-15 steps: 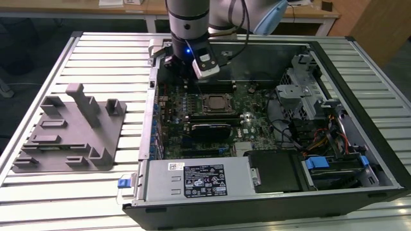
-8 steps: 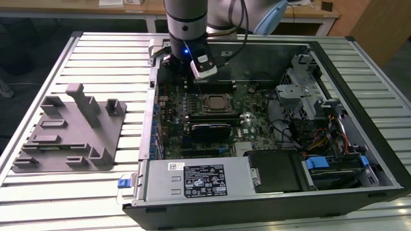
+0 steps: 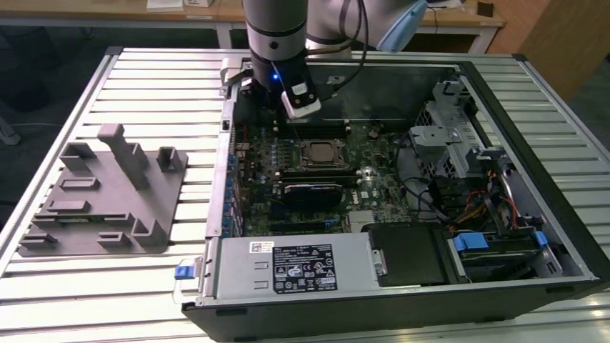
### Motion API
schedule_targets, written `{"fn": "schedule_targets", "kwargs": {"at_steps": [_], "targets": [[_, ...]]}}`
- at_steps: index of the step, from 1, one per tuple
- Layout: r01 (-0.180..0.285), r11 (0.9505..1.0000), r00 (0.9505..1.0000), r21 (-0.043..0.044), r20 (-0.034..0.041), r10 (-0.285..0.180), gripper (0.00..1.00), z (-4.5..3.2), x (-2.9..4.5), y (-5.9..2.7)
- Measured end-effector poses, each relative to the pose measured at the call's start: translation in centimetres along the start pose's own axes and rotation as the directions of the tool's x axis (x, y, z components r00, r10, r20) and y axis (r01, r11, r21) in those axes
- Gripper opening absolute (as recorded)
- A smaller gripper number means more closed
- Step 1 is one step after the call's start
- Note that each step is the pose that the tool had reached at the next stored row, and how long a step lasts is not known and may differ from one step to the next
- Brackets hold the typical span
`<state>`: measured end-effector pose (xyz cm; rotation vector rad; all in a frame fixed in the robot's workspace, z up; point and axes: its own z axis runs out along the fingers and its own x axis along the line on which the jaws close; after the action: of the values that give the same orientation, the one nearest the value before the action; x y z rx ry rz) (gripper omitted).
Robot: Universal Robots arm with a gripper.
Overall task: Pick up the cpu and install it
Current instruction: 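Install the first cpu locking lever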
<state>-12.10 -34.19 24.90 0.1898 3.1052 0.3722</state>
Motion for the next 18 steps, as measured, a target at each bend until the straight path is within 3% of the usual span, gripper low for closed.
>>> {"fn": "schedule_targets", "kwargs": {"at_steps": [8, 18], "targets": [[0.0, 1.0, 1.0, -0.0016, -0.0004, 0.0, 0.11, 0.03, -0.18, 0.01], [0.0, 1.0, 1.0, -0.0017, -0.0003, 0.0, 0.11, 0.18, -2.72, 0.3]]}}
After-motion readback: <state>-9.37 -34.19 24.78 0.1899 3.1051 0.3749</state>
